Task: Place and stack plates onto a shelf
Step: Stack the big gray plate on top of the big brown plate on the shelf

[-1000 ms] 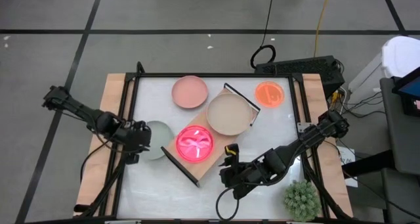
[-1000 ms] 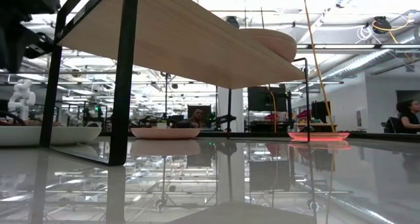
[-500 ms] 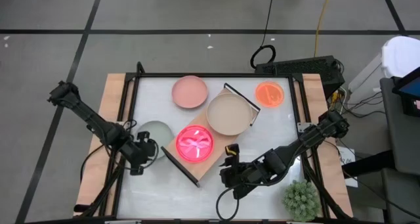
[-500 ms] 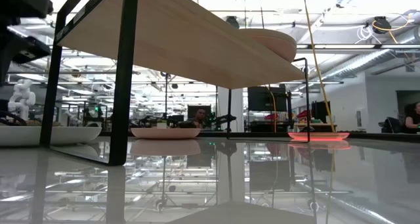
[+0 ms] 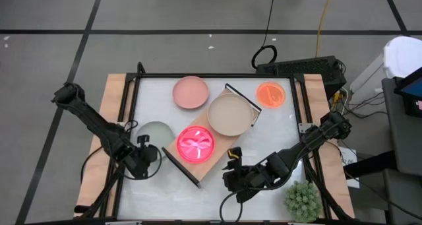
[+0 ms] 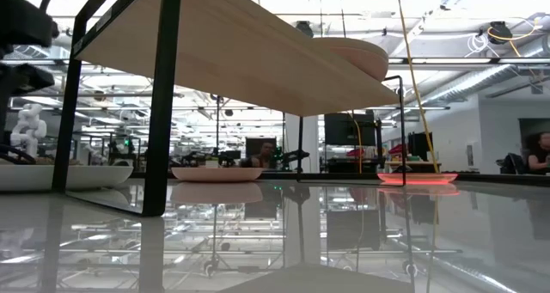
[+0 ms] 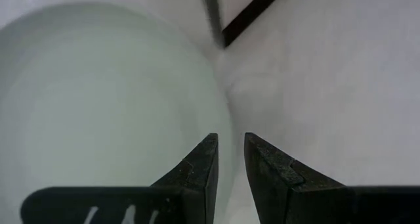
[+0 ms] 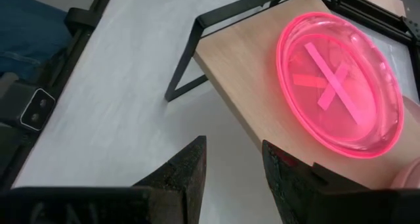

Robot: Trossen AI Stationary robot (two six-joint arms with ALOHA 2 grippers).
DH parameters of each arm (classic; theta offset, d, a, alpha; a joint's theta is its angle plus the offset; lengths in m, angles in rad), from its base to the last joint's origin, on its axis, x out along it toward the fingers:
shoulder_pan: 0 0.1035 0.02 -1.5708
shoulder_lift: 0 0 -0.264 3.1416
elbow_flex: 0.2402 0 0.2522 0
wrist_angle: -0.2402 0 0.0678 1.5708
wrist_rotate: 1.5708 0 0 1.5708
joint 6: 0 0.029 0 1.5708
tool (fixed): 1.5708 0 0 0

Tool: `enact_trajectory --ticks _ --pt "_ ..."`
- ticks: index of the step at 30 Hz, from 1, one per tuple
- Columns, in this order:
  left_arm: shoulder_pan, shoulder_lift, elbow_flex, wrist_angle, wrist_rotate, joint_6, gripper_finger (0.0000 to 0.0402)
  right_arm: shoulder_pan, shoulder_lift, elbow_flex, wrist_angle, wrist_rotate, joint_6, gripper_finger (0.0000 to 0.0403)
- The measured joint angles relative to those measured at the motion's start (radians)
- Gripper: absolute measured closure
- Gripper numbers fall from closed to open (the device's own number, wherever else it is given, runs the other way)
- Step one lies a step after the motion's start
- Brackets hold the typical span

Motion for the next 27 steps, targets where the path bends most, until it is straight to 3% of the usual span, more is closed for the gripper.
enact_trajectory --ticks 8,27 --pt "-0.013 0.0 -0.077 0.126 -0.001 0.018 0.032 0.0 0.0 0.0 0.005 0.001 0.0 0.0273" --pt "-0.013 -0.001 -0.17 0.174 -0.016 -0.013 0.032 0.0 0.0 0.0 0.008 0.003 0.001 0.0273"
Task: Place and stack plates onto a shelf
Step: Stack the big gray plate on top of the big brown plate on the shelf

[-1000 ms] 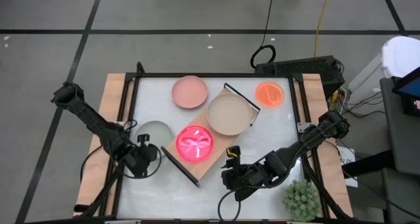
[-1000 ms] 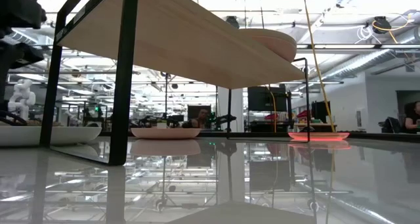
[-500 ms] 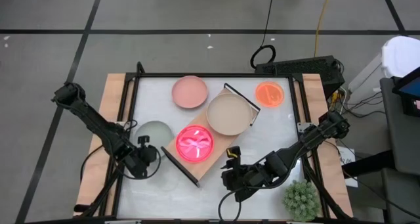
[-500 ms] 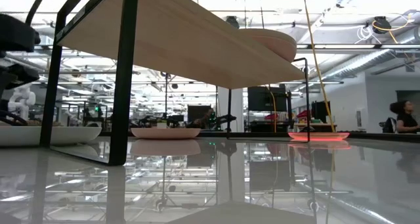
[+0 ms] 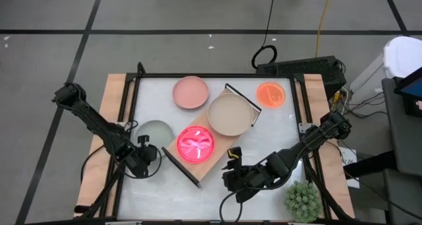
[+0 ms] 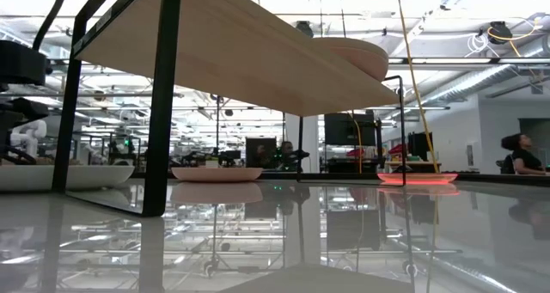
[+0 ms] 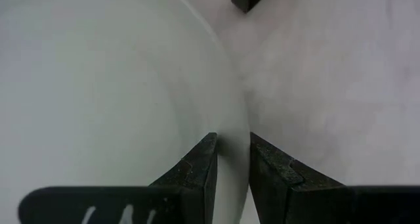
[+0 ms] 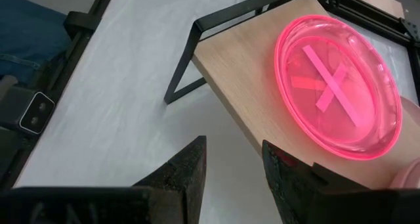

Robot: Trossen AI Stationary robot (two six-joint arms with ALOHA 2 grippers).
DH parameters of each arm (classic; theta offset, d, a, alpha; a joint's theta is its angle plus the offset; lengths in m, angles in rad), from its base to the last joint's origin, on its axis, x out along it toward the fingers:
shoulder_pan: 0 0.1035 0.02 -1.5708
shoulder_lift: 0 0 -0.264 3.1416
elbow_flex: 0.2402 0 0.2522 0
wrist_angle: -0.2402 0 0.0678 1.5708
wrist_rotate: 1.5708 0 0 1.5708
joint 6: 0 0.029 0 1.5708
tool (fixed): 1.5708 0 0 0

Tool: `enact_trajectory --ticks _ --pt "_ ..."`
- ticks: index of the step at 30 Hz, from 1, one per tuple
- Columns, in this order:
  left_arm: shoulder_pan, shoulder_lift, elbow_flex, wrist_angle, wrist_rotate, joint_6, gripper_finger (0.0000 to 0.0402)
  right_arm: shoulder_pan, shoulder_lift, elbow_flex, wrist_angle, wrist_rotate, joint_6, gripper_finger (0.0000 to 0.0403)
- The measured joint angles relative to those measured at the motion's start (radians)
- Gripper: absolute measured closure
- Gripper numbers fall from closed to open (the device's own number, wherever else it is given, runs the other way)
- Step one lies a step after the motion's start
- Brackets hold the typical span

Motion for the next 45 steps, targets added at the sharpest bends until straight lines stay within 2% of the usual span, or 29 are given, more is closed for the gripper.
enact_trajectory --ticks 4,9,15,20,25,30,38,45 --pt "0.0 0.0 -0.003 0.003 -0.008 0.017 0.0332 0.0 0.0 0.0 0.0 0.0 0.004 0.0273" --pt "-0.001 0.0 -0.003 -0.009 -0.076 0.047 0.0388 0.0 0.0 0.0 0.0 0.0 0.005 0.0273" --pt "0.015 0.0 0.004 -0.018 -0.109 0.003 0.039 0.0 0.0 0.0 0.0 0.0 0.006 0.0273" --pt "0.052 0.0 0.052 -0.087 -0.16 -0.014 0.0391 0.0 0.0 0.0 0.0 0.0 0.005 0.0273" --pt "0.11 0.0 0.129 -0.155 -0.218 0.05 0.0391 0.0 0.0 0.0 -0.005 0.0 0.004 0.0273" --pt "0.161 0.0 0.208 -0.29 -0.277 0.061 0.0391 0.0 -0.003 0.0 -0.006 -0.003 0.018 0.0273" --pt "0.189 -0.002 0.321 -0.471 -0.343 0.09 0.0391 0.013 -0.004 0.0 -0.016 -0.004 0.022 0.0273" --pt "0.211 -0.002 0.434 -0.574 -0.379 0.184 0.0391 0.019 -0.022 0.0 -0.026 -0.002 0.029 0.0273"
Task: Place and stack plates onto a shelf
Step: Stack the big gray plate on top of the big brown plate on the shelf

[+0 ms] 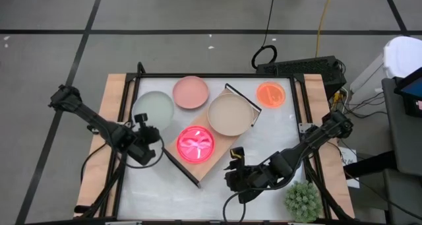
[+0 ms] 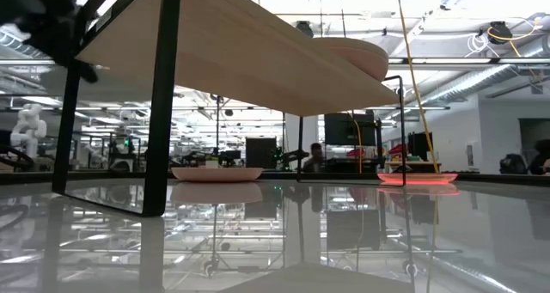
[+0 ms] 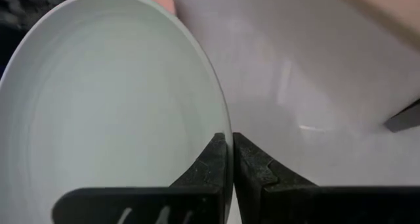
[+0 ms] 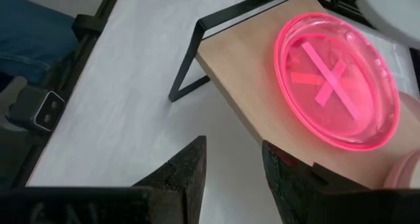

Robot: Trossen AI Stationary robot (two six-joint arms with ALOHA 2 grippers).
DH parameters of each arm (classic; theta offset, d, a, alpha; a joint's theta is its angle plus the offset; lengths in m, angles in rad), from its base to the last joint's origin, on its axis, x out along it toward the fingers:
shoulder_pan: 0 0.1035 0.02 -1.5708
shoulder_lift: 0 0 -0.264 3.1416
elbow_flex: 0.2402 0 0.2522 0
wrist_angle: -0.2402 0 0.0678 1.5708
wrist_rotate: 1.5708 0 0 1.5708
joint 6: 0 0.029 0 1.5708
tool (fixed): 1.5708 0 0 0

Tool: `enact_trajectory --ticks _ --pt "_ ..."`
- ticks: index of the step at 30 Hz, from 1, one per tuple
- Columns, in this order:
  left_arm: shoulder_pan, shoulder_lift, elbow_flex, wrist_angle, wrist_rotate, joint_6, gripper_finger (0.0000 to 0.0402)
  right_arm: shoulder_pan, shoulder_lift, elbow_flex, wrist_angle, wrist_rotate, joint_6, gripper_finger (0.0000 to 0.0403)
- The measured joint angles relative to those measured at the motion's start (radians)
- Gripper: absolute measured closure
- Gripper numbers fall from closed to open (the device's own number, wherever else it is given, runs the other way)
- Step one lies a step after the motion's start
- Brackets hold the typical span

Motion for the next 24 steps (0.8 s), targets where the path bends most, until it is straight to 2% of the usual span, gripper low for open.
enact_trajectory --ticks 4,15,19,24 --pt "0.016 0.0 0.071 -0.047 -0.032 0.077 0.0391 0.008 -0.002 0.0 -0.001 0.001 0.003 0.0273" --pt "0.094 0.0 0.274 -0.02 -0.041 0.441 0.0391 0.014 -0.01 0.0 -0.012 0.003 0.009 0.0273" --pt "0.142 0.0 0.348 0.075 -0.024 0.614 0.0391 0.02 -0.016 0.0 -0.016 0.045 0.013 0.0273" --pt "0.206 0.0 0.383 0.26 0.05 0.874 0.0391 0.021 -0.035 0.0 -0.034 0.057 0.045 0.0273"
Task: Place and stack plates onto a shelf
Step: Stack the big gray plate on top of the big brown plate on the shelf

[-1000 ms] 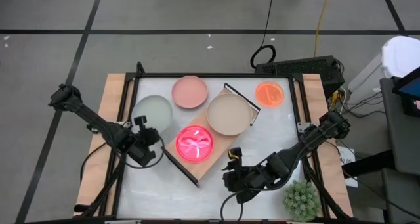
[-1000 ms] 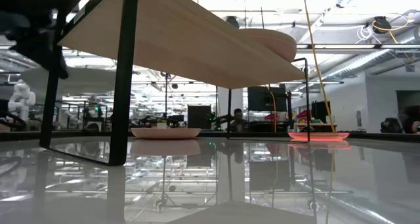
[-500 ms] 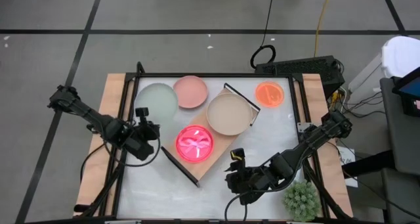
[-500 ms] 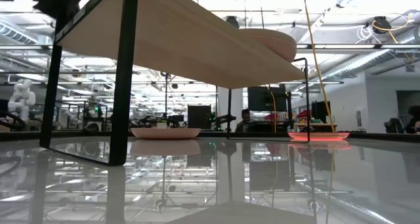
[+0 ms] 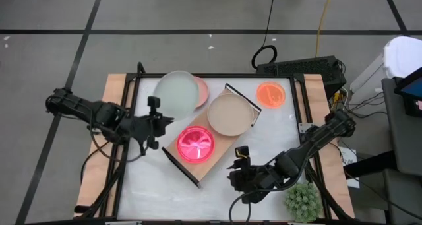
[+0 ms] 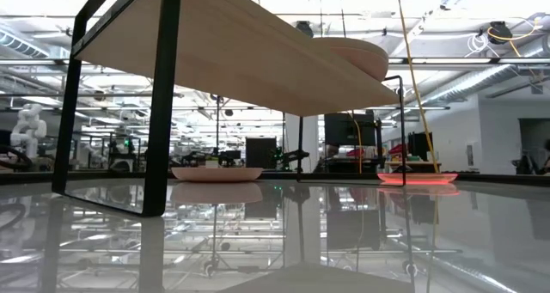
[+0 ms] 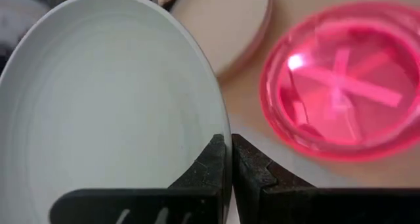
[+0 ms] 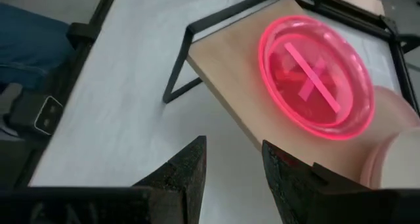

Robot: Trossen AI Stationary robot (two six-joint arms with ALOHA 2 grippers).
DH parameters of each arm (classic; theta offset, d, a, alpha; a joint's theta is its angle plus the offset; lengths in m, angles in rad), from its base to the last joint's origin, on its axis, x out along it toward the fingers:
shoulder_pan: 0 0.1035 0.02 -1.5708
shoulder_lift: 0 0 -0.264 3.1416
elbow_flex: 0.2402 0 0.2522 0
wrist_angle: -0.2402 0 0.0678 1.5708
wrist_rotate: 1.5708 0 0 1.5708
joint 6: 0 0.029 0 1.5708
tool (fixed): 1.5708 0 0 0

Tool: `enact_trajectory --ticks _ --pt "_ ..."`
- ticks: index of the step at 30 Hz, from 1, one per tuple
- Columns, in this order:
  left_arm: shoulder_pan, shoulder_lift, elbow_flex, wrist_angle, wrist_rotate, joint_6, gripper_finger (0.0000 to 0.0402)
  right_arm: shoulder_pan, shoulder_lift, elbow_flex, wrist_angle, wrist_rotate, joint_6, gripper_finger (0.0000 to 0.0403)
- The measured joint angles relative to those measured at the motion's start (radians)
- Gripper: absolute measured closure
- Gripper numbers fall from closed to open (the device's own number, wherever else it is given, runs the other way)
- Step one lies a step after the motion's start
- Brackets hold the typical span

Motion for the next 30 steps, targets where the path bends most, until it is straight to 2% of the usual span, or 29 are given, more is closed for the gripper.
enact_trajectory --ticks 3,8,11,15,20,25,30 --pt "0.039 0.0 0.001 0.081 0.056 0.122 0.0391 0.002 -0.007 0.0 -0.039 0.017 0.043 0.0273" --pt "0.096 0.002 0.001 0.17 0.172 0.241 0.0391 0.011 -0.012 0.0 -0.08 0.052 0.086 0.0284" --pt "0.122 0.002 0.001 0.21 0.236 0.278 0.0391 0.013 -0.011 0.0 -0.075 0.06 0.073 0.0306" --pt "0.148 0.023 0.002 0.239 0.314 0.311 0.0391 0.013 -0.011 0.0 -0.075 0.123 0.051 0.0347" --pt "0.151 0.074 0.002 0.242 0.341 0.358 0.0391 0.01 -0.015 0.0 -0.074 0.162 0.029 0.0397" --pt "0.161 0.126 0.001 0.271 0.364 0.421 0.0391 0.011 -0.036 0.0 -0.095 0.229 0.063 0.0393" --pt "0.2 0.163 0.001 0.316 0.484 0.458 0.0391 0.03 -0.067 0.0 -0.166 0.312 0.151 0.0399"
